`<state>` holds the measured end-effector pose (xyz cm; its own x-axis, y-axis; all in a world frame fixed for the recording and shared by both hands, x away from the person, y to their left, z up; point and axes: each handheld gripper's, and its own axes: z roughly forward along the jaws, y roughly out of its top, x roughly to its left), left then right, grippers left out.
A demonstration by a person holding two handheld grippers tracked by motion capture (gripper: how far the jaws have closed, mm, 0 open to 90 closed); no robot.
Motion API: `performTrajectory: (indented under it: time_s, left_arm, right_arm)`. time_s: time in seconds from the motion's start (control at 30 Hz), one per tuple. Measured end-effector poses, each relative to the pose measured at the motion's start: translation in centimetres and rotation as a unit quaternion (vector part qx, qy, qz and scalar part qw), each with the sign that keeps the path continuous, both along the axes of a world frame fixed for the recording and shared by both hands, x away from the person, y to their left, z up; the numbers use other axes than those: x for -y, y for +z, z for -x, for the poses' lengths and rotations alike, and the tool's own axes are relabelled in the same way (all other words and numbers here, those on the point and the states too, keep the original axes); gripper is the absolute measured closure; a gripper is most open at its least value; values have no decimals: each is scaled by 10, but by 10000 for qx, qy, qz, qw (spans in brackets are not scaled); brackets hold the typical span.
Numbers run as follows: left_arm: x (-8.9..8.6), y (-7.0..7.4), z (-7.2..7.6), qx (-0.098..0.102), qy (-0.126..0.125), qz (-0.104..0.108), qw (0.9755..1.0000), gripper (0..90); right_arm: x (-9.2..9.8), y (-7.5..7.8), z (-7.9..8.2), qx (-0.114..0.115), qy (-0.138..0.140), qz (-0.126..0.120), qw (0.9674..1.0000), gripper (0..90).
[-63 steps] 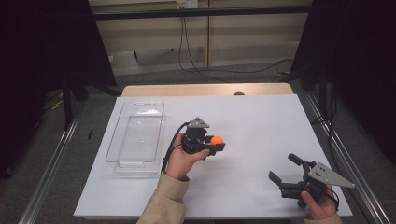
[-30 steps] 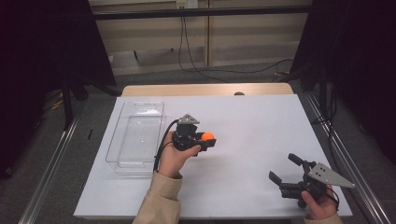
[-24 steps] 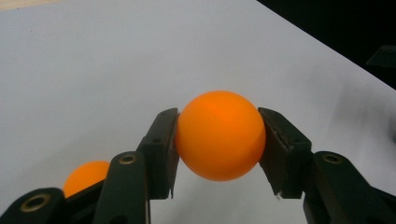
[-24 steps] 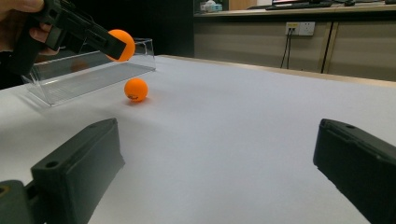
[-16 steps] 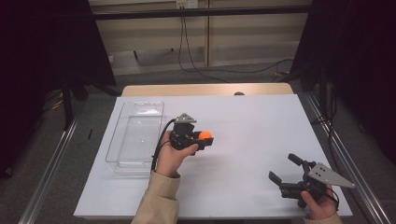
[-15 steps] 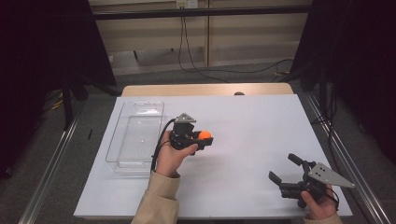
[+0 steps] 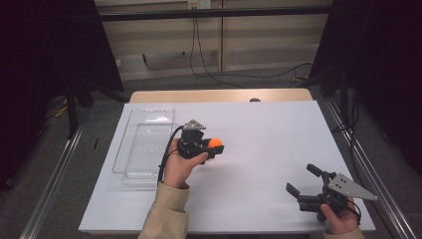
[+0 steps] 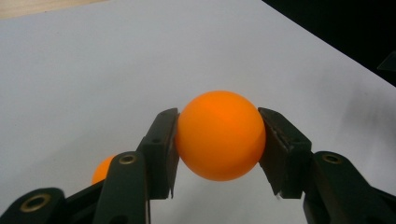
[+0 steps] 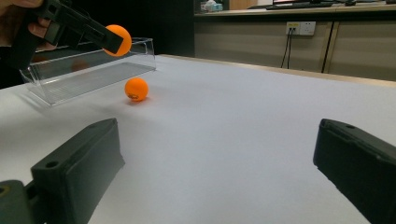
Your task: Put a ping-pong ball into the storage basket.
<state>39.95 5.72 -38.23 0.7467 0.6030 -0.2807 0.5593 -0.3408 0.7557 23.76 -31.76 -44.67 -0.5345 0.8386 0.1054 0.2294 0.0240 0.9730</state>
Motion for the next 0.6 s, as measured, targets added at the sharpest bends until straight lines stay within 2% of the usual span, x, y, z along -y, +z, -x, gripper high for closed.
performTrajectory:
  time_s: [0.6]
  left_arm:
    - [-10,2,-2,36,153,6,9999,509]
  right_arm:
    - [0,0,0,8,-4,-3,10000,6]
